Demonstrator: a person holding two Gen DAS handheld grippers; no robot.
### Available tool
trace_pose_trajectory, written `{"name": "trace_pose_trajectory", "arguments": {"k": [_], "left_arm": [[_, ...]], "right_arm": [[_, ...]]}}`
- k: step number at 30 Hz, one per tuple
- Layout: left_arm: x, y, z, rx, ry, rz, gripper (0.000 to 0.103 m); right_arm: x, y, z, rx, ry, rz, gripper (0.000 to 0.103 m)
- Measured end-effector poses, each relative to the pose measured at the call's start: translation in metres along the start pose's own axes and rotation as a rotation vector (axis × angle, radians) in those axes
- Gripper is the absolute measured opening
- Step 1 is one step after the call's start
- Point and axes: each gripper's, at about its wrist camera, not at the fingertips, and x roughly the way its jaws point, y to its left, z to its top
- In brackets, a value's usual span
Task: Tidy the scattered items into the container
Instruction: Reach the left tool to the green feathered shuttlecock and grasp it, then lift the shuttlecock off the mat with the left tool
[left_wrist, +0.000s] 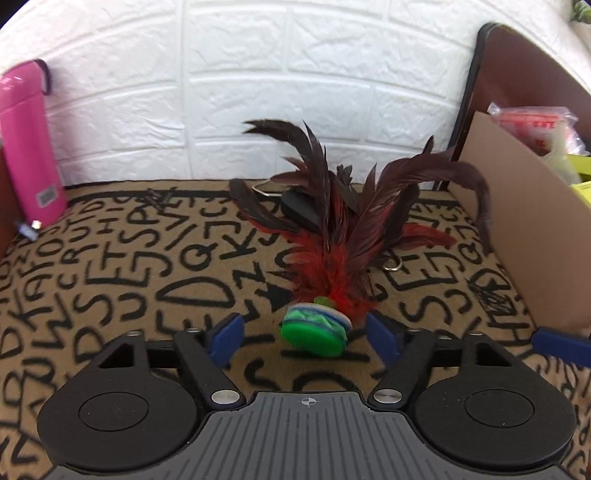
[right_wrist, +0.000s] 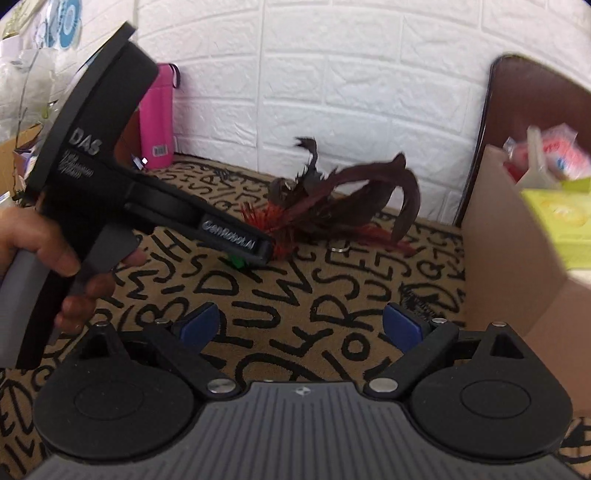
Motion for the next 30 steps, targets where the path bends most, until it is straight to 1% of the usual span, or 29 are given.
{"name": "trace_pose_trajectory", "arguments": {"k": [3, 4, 5, 6, 7, 8, 12, 15, 16, 17, 19, 23, 25, 26, 28, 30], "left_arm": [[0.011, 0.003, 0.006, 0.016, 0.009, -0.019, 0.071], [0.015, 0.003, 0.007, 0.031, 0.014, -0.024, 0.066], [0.017, 0.003, 0.008, 0.047, 0.016, -0.029, 0.057], [0.018, 0.003, 0.009, 0.063, 0.017, -0.037, 0.055], [0.018, 0.003, 0.009, 0.077, 0.02, -0.05, 0.046], [0.017, 0.003, 0.01, 0.086, 0.024, -0.066, 0.039], [0.01, 0.008, 0.006, 0.095, 0.039, -0.094, 0.038], [0.003, 0.017, 0.001, 0.037, 0.056, -0.139, 0.037], [-0.001, 0.02, -0.001, 0.011, 0.062, -0.161, 0.028], [-0.005, 0.023, -0.005, -0.011, 0.068, -0.183, 0.025], [-0.014, 0.026, -0.015, -0.047, 0.073, -0.208, 0.025], [-0.03, 0.027, -0.034, -0.085, 0.065, -0.202, 0.025], [-0.039, 0.026, -0.041, -0.118, 0.066, -0.211, 0.024], [-0.044, 0.025, -0.045, -0.125, 0.063, -0.218, 0.024], [-0.057, 0.018, -0.055, -0.113, 0.051, -0.209, 0.025], [-0.071, 0.01, -0.069, -0.099, 0.038, -0.21, 0.031]], "right_arm": [[0.013, -0.002, 0.0, 0.018, 0.013, 0.006, 0.092], [0.017, -0.003, 0.001, 0.025, 0.019, 0.011, 0.089], [0.022, -0.003, 0.001, 0.031, 0.025, 0.018, 0.088], [0.025, -0.004, 0.002, 0.037, 0.029, 0.025, 0.083], [0.028, -0.003, 0.003, 0.042, 0.031, 0.033, 0.079], [0.031, -0.003, 0.004, 0.047, 0.032, 0.042, 0.077], [0.037, 0.002, 0.009, 0.044, 0.026, 0.091, 0.07], [0.033, 0.009, 0.011, 0.032, 0.007, 0.135, 0.07], [0.03, 0.011, 0.011, 0.027, 0.002, 0.151, 0.069], [0.026, 0.013, 0.01, 0.022, -0.003, 0.166, 0.068], [0.015, 0.016, 0.008, 0.011, -0.008, 0.183, 0.066], [-0.004, 0.018, 0.001, 0.006, -0.008, 0.179, 0.061], [-0.007, 0.025, 0.003, -0.007, 0.006, 0.174, 0.055], [-0.01, 0.029, 0.003, -0.016, 0.009, 0.172, 0.054], [-0.021, 0.035, 0.002, -0.035, 0.006, 0.188, 0.053], [-0.033, 0.043, -0.006, -0.058, 0.002, 0.21, 0.053]]}}
